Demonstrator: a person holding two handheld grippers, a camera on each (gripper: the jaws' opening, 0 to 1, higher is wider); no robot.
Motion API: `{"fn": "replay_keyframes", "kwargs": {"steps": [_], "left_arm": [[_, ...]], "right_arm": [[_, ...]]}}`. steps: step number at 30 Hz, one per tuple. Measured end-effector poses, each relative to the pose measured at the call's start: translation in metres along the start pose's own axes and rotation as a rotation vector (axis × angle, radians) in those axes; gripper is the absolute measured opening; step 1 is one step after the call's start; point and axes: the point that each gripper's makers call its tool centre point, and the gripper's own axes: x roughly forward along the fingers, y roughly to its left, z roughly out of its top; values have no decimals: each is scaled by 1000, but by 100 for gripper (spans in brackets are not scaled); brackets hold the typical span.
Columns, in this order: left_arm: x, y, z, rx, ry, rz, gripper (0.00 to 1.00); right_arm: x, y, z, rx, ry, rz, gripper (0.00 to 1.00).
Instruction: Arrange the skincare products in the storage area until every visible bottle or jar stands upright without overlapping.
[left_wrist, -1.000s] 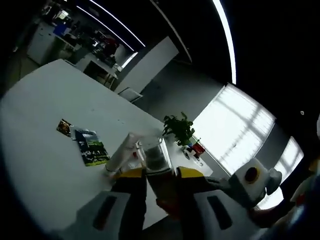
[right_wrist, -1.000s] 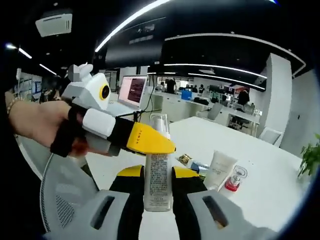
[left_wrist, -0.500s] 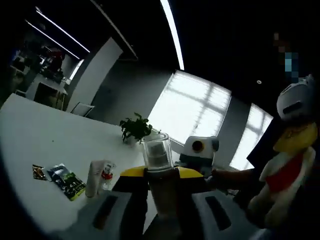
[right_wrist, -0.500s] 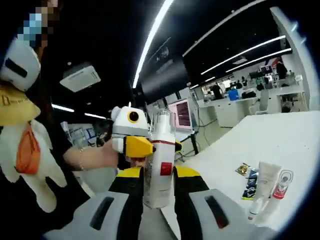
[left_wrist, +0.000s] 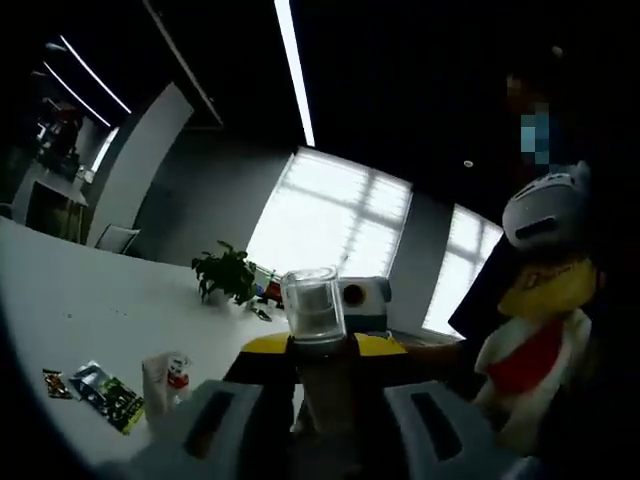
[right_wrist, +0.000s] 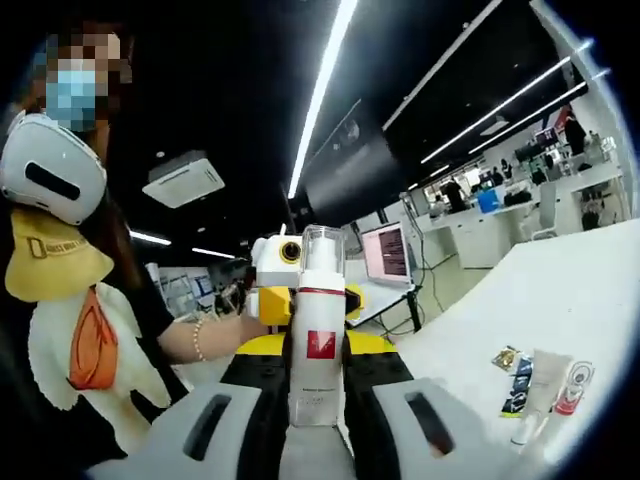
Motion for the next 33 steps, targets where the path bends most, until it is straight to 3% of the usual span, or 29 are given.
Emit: {"fn": "replay_keyframes", "kwargs": {"steps": [5, 8, 11, 16, 20, 24, 27, 29, 31, 32, 33], "left_arm": [[3, 12, 7, 9, -49, 97, 17], [7, 24, 6, 26, -42, 200, 18], [12, 29, 4, 94, -21, 311, 19], [13, 39, 3, 53, -66, 446, 18], [11, 50, -4, 66, -66, 554, 17], [12, 49, -9, 54, -54, 557, 16], [11, 49, -10, -28, -60, 514, 15], [8, 51, -8, -42, -63, 483, 15], [9, 44, -6, -57, -49, 404, 15], [9, 41, -5, -23, -19, 364, 15], [10, 36, -8, -6, 26, 327, 15]], "right_arm": [[-3, -17, 9, -95, -16, -190, 18], [-6, -30, 8, -194, 42, -321, 18], [-6, -35, 7, -296, 85, -397, 18], [-6, -44, 3, -358, 103, -555, 19], [-6, -50, -7, -482, 168, -665, 19], [-11, -51, -11, -478, 172, -658, 20], [-13, -50, -11, -506, 160, -631, 20], [-9, -47, -12, -514, 170, -575, 20], [-6, -42, -10, -448, 143, -501, 22], [-7, -36, -13, -392, 168, -429, 22], [-9, -37, -11, -366, 154, -413, 22]]}}
